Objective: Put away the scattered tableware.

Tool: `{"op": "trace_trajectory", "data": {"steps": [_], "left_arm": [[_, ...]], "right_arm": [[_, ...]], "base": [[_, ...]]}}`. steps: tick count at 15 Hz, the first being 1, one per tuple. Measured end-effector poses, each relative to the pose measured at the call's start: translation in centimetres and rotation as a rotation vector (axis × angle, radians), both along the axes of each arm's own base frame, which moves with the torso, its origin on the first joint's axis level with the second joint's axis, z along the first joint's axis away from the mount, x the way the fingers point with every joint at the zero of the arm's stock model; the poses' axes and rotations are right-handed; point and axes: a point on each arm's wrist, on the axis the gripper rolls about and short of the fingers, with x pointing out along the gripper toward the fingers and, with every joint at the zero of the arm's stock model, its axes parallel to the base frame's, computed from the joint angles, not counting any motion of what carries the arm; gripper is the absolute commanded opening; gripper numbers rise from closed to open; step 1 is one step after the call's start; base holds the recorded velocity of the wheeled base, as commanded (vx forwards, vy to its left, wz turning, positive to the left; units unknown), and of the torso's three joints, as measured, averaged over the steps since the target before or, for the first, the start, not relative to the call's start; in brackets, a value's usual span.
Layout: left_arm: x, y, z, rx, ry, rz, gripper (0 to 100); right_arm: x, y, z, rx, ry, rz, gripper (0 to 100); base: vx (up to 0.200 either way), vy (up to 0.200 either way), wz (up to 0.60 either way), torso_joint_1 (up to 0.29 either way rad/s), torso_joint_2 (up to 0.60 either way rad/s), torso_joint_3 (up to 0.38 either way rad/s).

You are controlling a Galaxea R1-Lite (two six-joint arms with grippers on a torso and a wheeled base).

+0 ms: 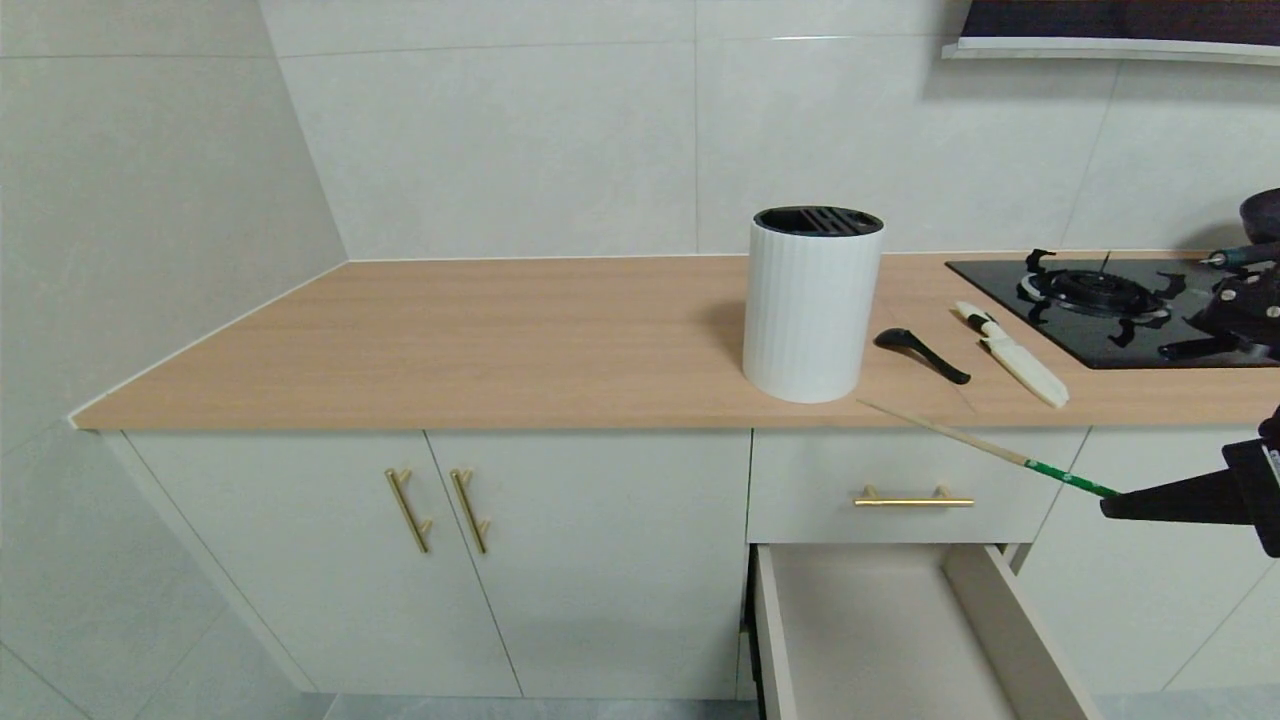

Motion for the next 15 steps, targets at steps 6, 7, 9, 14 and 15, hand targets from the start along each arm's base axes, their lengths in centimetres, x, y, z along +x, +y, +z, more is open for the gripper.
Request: {"op": "trace_trajectory", "data": {"steps": [6, 7, 9, 14, 15], "left_arm": [[0.0, 0.0, 0.0, 0.0, 0.0, 0.0, 100], [0.0, 0.0, 0.0, 0.0, 0.0, 0.0, 100], [0.0, 0.0, 0.0, 0.0, -0.001, 0.0, 100], [0.0, 0.0, 0.0, 0.0, 0.001, 0.0, 100], [0.0, 0.0, 0.0, 0.0, 0.0, 0.0, 100]], "right_arm": [[3.0, 0.6, -2.8, -0.042, 0.123, 0.013, 0], [3.7, 0.7, -3.3, -0.052, 0.147, 0.017, 0], [4.5, 0.9, -4.2, -0.065, 0.179, 0.024, 0], [5.6, 1.4, -5.6, -0.079, 0.24, 0.038, 0], [5.8, 1.4, -5.9, -0.082, 0.251, 0.038, 0]], "base": [[0.0, 0.0, 0.0, 0.0, 0.0, 0.0], [0.0, 0.0, 0.0, 0.0, 0.0, 0.0], [0.0, 0.0, 0.0, -0.045, 0.11, 0.07], [0.0, 0.0, 0.0, -0.154, 0.42, 0.261], [0.0, 0.0, 0.0, -0.168, 0.47, 0.295]]}}
